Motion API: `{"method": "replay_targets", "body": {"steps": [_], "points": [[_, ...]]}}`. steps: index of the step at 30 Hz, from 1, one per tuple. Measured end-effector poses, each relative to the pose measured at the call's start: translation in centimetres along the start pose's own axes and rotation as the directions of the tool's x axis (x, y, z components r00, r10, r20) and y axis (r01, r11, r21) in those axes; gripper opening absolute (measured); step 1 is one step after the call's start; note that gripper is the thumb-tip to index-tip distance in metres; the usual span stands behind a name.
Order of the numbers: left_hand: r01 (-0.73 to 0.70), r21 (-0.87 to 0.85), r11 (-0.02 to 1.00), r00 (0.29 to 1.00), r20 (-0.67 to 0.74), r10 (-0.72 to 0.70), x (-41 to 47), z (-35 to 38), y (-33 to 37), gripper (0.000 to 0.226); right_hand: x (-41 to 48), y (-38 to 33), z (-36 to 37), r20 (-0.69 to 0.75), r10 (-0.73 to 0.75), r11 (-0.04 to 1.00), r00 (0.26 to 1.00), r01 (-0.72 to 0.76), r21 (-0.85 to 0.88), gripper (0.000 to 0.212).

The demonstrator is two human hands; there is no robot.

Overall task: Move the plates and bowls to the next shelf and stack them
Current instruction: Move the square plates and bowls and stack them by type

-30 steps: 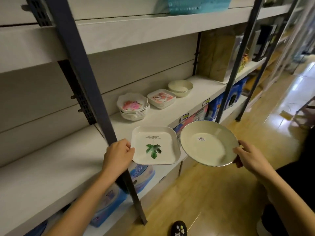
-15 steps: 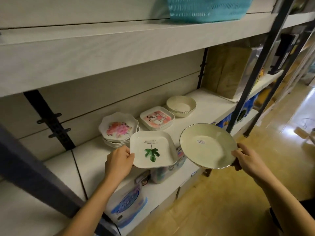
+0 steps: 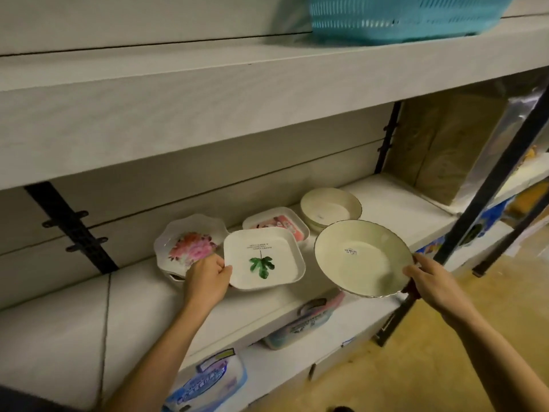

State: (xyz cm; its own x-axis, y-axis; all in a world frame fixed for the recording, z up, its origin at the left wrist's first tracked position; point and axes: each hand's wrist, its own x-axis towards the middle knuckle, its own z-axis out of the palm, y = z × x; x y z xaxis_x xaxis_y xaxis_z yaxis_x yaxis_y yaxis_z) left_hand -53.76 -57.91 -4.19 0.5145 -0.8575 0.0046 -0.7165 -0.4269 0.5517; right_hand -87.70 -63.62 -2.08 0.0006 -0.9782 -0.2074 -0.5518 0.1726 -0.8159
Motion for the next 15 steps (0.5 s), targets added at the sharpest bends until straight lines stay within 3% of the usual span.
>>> {"method": "replay_targets", "body": {"steps": [3,11,15], "points": [[0.058,-0.003,0.998,0.998,-0.037,-0.058,1.3,1.5,2.1,0.019,4.4,-0.1,-1.9,0.04,-0.04,0.998,0.998,0.041,-0.04,0.031],[0.216,-0.029,0.976,0.969,-0.117,-0.218,4.6,5.3,6.4,0.022,14.5,-0.7,-5.6,0.151,-0.13,0.983,0.98,0.147,-0.111,0.028],[0.299,0.006,0.954,0.947,-0.12,-0.297,6.0,6.7,7.4,0.041,18.1,-0.2,-6.7,0.18,-0.172,0.972,0.968,0.197,-0.128,0.027]]}}
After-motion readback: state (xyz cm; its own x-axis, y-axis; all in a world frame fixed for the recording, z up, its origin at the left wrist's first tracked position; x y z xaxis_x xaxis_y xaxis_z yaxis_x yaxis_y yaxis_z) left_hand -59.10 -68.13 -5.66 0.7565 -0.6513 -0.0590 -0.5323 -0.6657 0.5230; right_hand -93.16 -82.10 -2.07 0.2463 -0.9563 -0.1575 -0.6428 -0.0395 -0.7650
